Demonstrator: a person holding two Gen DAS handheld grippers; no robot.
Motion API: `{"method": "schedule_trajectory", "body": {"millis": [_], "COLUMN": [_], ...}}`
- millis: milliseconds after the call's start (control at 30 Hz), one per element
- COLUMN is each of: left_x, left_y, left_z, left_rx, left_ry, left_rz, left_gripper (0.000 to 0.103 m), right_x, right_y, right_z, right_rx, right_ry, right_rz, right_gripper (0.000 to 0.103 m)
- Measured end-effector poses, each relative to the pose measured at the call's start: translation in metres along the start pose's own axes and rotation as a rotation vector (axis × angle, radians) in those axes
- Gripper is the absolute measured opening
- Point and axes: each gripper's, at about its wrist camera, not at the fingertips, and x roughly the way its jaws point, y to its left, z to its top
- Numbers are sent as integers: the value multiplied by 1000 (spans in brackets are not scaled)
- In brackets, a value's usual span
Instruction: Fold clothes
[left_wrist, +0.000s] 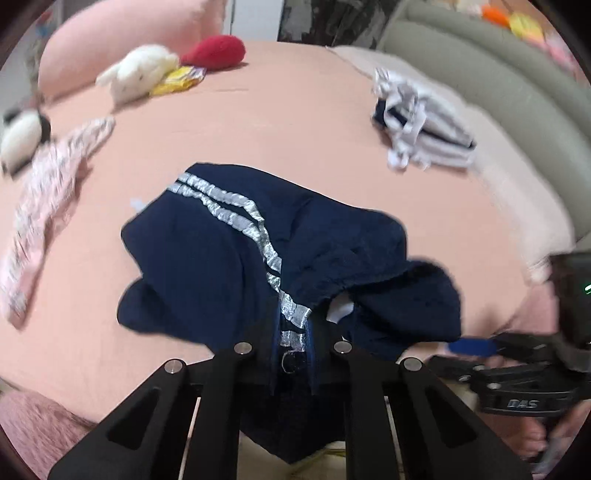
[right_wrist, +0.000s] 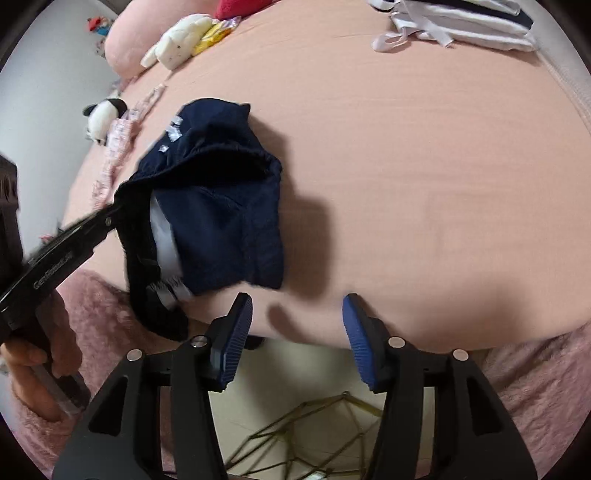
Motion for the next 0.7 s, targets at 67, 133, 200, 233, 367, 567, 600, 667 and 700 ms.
{"method": "schedule_trajectory", "body": {"millis": [67,133,200,233,367,567,600,667,700], "left_x": [1,7,9,10,2,-34,-38,-41,-40], "left_y": [15,24,37,41,61,98,103,112,116], "left_z": [-4,-9,-13,-13,-8,-10,-11,-14,-15], "left_rx": [-42,-89,-137,-148,-203,-327,-344,-374,-386], "left_ry": [-15,-15,-28,-32,-95,-258,-267,-268,-255], "left_rz": [-17,-34,-54,-51,-45,104,125,130,106], "left_gripper": [13,13,13,13,13,11,11,11,11], "right_x": [7,18,26,28,33,33,31,36,40], "right_y": [9,23,34,38,50,63,68,76,80], "right_z": [0,0,2,3,8,12,10,7,6], "right_rx": [-2,-24,-30,-26,9,-11,-38,-89,-110], "right_ry": [31,50,44,35,25,-32,-46,-25,-6], "right_rz": [82,122,121,111,115,-50,-80,-72,-71], "right_gripper": [54,59,67,69,74,64,66,68,69]}}
